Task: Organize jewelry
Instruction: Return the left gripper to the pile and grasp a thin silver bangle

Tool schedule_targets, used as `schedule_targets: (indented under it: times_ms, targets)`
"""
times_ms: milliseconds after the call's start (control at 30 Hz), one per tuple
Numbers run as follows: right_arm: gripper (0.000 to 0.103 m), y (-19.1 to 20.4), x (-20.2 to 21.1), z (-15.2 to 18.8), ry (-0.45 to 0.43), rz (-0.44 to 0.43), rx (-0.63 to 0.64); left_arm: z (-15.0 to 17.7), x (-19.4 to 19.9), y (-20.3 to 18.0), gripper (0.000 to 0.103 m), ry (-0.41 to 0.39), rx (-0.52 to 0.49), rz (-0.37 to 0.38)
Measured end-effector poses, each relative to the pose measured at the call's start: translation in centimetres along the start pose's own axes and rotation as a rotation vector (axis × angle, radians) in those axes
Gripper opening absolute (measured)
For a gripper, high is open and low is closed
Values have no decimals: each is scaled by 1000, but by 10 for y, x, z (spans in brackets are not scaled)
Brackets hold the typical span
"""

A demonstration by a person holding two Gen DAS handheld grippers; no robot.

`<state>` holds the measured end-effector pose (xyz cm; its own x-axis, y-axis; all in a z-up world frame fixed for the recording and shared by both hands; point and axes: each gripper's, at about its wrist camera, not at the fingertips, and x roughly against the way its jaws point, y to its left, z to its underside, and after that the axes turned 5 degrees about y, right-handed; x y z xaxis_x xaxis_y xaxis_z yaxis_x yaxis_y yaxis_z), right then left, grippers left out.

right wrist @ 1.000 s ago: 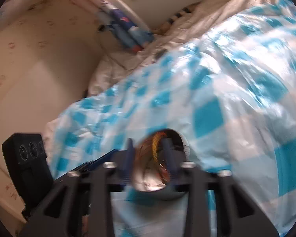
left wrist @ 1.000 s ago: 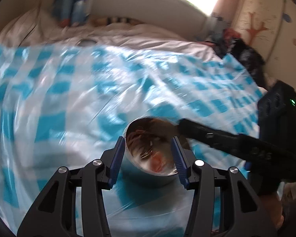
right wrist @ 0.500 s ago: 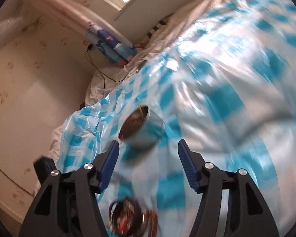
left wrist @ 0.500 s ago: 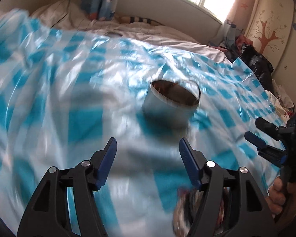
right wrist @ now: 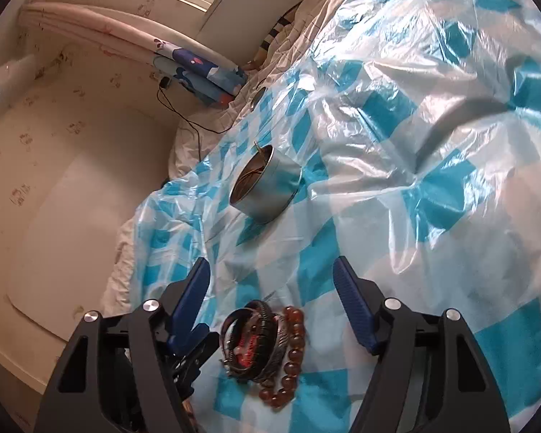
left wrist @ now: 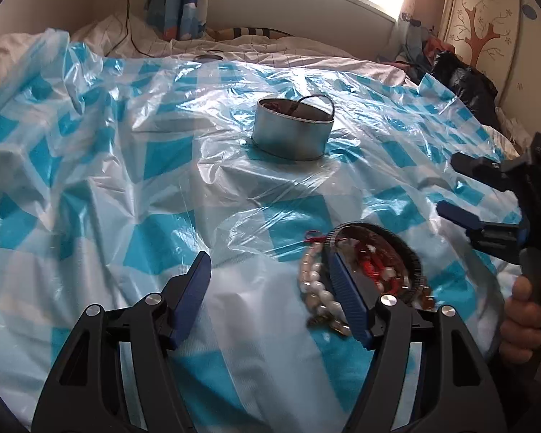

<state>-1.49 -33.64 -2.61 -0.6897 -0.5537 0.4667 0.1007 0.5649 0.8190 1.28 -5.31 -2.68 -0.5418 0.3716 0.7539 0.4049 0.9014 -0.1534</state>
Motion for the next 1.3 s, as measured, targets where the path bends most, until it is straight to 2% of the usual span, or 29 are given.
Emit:
schedule_targets:
  times_ms: [100,233,433,533,567,600,667,833,1033,1167,1300]
  targets:
    - [71,1,-2,0,35,-34,-8,-6,9,-11,71,-6,-21,-21]
    - [72,7,-10,3,83,-26,20,-17,5,-35,73,19,-82,-31]
    - [77,13,-12,6,88,-5,52,-23,-14,-44,70,37,-61,-12]
    - [77,10,-14,5,90,5,45,-21,-20,-42,44,62,-54,-15]
    - [77,9,-14,5,88,5,42,-21,-22,-41,26,76,-54,-18]
    - [77,9,-14,6,89,7,44,-21,-24,-41,14,88,-55,-18]
    - [77,8,-14,7,91,11,49,-21,-26,-43,6,99,-78,-31]
    - [77,7,-14,8,88,26,61,-24,-20,-42,6,113,-58,-6]
    - [77,6,-15,10,83,63,84,-43,13,-43,6,44,-64,57]
    - [77,10,-20,13,85,114,123,-58,26,-32,6,1,-67,36]
    - [81,23,-29,21,89,193,221,-60,11,-5,6,23,3,28]
